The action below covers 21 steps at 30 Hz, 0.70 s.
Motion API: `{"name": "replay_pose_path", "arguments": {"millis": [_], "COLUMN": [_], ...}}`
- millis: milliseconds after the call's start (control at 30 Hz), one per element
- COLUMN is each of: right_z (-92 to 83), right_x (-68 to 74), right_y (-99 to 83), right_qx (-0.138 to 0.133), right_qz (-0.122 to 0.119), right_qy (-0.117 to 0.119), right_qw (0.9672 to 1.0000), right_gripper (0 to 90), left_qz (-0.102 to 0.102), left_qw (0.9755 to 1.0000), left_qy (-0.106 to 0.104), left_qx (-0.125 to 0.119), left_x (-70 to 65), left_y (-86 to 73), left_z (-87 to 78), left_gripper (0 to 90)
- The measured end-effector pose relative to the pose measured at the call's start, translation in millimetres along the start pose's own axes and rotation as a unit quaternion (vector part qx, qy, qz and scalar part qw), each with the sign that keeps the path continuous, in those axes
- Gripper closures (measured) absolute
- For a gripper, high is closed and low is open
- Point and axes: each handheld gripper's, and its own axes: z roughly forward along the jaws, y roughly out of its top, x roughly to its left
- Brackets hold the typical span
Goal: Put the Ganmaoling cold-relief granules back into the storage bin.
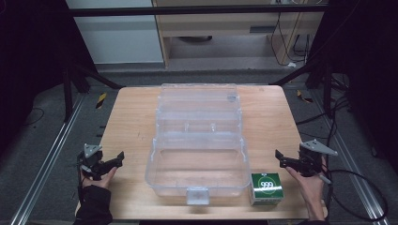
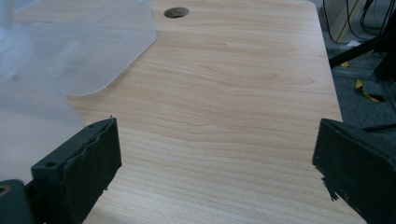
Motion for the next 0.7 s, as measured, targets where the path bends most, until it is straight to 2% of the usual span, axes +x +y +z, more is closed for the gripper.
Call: {"name": "replay_pose_path", "arguments": {"millis": [233, 433, 567, 700], "right_z": [-8.0, -16.2, -23.3, -28.9], "right_x": [8.7, 14.3, 18.2, 21.1], "right_y": [10.6, 22.7, 35.6, 46.7], "right_qx": [-0.004, -0.011, -0.025, -0.028], "right_qz": [-0.009, -0.027, -0.055, -0.068], "right_qy": [0.031, 0.042, 0.052, 0.063], "right_qw": [0.9995, 0.9987, 0.9969, 0.9952], "right_gripper": [5.6, 7.7, 7.8, 7.9], "left_qz": [0.001, 0.002, 0.006, 0.006], "left_qw": [1.0, 1.0, 0.9999, 0.9999], "left_qy": [0.001, 0.0, 0.001, 0.001], "left_qx": [0.002, 0.005, 0.01, 0.011], "left_x": [0.5, 0.6, 0.8, 1.3], "left_y": [-0.3, -1.1, -1.9, -2.3], "left_z": [1.1, 3.2, 4.8, 5.4], "left_gripper": [14.0, 14.5, 14.7, 14.9]}}
